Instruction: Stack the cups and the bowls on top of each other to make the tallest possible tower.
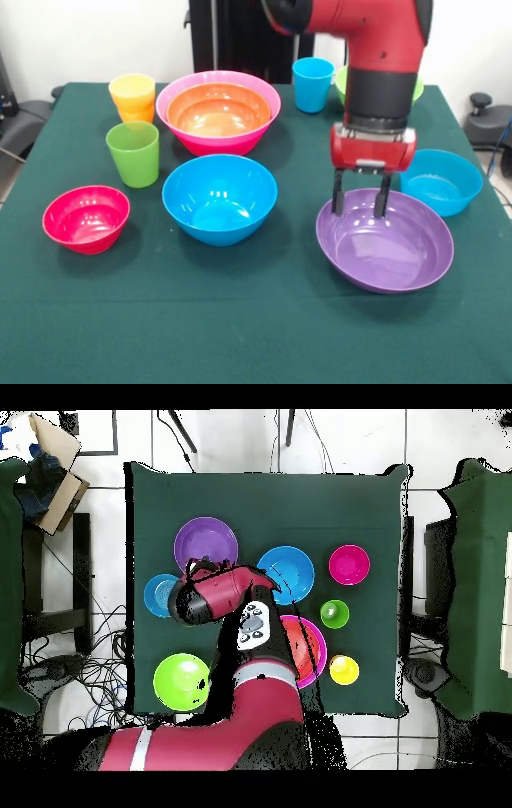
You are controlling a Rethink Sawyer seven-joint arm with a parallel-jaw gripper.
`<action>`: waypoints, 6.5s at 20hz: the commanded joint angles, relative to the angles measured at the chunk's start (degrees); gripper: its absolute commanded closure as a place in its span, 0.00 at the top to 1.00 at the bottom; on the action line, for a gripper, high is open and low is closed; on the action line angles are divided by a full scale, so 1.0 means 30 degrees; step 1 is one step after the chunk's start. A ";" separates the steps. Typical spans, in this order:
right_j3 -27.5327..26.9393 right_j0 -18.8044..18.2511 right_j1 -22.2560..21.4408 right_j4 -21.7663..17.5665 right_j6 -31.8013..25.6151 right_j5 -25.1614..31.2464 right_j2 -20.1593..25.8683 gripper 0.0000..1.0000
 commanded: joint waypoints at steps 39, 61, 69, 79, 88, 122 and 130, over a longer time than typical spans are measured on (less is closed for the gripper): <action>0.2402 -0.1136 -0.1482 -0.2226 -0.0521 -0.0758 0.2162 1.00; 0.0617 -0.0530 0.1164 -0.3386 -0.0226 -0.2621 0.0616 1.00; 0.0751 -0.1269 0.0886 -0.3732 -0.1096 -0.1590 0.1549 1.00; 0.1089 -0.1981 0.0772 -0.4170 -0.1299 -0.1576 0.2238 0.00; 0.1152 -0.1775 0.0348 -0.4057 -0.1246 -0.1310 0.2087 0.00; 0.7780 -0.7409 -1.2116 0.2111 -0.6453 1.1607 1.0211 0.00; 0.7452 -0.9457 -0.8209 -0.1686 -0.7817 0.7379 1.2637 0.00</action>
